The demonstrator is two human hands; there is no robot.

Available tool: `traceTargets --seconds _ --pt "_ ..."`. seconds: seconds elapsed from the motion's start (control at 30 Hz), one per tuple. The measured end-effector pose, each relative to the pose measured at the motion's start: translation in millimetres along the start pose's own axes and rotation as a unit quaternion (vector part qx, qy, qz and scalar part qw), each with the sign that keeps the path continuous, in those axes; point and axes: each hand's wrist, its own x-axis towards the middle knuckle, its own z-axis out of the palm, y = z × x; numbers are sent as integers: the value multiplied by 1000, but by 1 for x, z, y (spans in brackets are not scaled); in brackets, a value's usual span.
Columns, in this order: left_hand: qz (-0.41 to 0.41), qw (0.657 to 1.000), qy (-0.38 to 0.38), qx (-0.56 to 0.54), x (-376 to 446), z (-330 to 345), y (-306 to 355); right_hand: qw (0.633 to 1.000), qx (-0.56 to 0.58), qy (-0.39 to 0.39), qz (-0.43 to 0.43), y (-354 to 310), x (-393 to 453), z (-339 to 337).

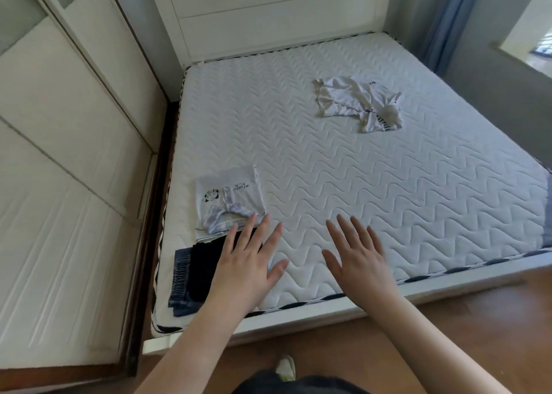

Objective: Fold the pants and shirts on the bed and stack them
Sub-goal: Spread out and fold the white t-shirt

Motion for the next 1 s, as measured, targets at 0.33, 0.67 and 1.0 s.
traceTargets --seconds 0.33,0.67,1.0 --pt "109 992 51 -42 92 -18 -5 993 -21 27 111 48 -10 -29" --pt "299 953 26 -50 143 -48 118 952 -29 74 295 122 -70 -53" --pt "391 919 44 -19 167 -65 319 918 -6 100 383 257 -150 -77"
